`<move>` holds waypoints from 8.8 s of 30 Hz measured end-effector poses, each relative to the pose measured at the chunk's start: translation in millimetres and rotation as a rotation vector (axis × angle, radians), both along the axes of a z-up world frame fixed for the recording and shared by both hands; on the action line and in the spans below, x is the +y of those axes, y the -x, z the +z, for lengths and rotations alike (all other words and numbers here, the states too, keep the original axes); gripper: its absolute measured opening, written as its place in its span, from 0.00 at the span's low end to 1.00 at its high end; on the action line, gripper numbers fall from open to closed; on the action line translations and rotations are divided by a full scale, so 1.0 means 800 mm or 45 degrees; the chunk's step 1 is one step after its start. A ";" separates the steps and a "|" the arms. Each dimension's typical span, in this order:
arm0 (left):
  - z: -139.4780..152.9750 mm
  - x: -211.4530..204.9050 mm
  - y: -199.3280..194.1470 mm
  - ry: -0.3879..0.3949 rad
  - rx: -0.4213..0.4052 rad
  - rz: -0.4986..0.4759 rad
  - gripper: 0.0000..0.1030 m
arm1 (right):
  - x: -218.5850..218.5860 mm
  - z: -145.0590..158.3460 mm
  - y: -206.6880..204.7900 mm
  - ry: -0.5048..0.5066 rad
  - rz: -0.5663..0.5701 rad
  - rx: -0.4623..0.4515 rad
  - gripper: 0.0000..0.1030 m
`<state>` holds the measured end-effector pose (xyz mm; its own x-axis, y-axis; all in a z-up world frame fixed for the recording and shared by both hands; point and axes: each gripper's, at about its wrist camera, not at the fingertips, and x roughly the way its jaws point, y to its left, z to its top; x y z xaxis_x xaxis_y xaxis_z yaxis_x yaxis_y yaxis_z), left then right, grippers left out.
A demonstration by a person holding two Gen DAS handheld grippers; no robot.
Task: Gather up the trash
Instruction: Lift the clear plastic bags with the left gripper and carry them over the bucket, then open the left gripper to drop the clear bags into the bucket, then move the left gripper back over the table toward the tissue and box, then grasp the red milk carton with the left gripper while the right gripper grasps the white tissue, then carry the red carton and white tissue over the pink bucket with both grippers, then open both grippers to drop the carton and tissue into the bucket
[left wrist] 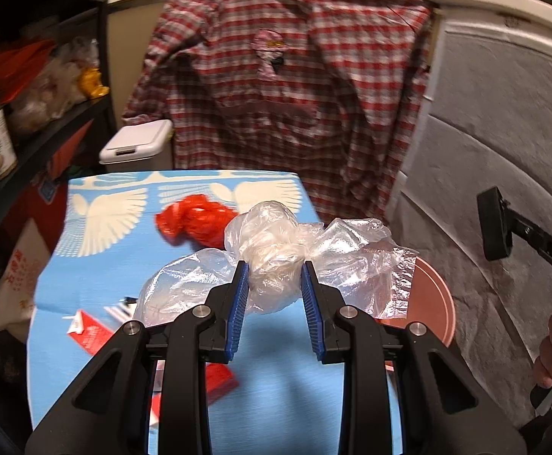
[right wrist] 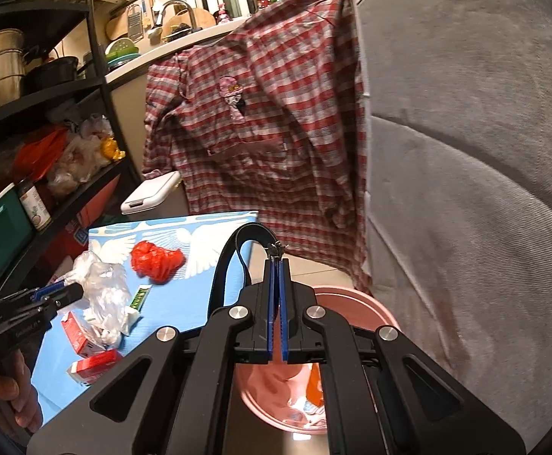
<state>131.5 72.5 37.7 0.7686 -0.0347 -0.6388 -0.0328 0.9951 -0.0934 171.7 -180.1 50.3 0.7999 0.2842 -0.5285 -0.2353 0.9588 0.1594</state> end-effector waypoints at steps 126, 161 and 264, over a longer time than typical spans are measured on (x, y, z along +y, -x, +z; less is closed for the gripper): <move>-0.109 0.303 0.026 0.596 0.439 0.454 0.53 | 0.420 -0.156 -0.005 0.408 0.912 0.156 0.65; -0.081 0.272 0.017 0.426 0.401 0.579 0.40 | 0.319 -0.096 -0.021 0.248 0.720 0.129 0.02; -0.055 -0.177 -0.099 0.075 0.172 -0.284 0.48 | -0.037 -0.109 -0.050 0.152 -0.030 0.317 0.16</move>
<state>211.0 -69.1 -6.2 0.6456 -0.2342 -0.7268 0.1709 0.9720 -0.1614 211.5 -209.6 -37.0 0.6470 0.1910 -0.7381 -0.1805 0.9790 0.0951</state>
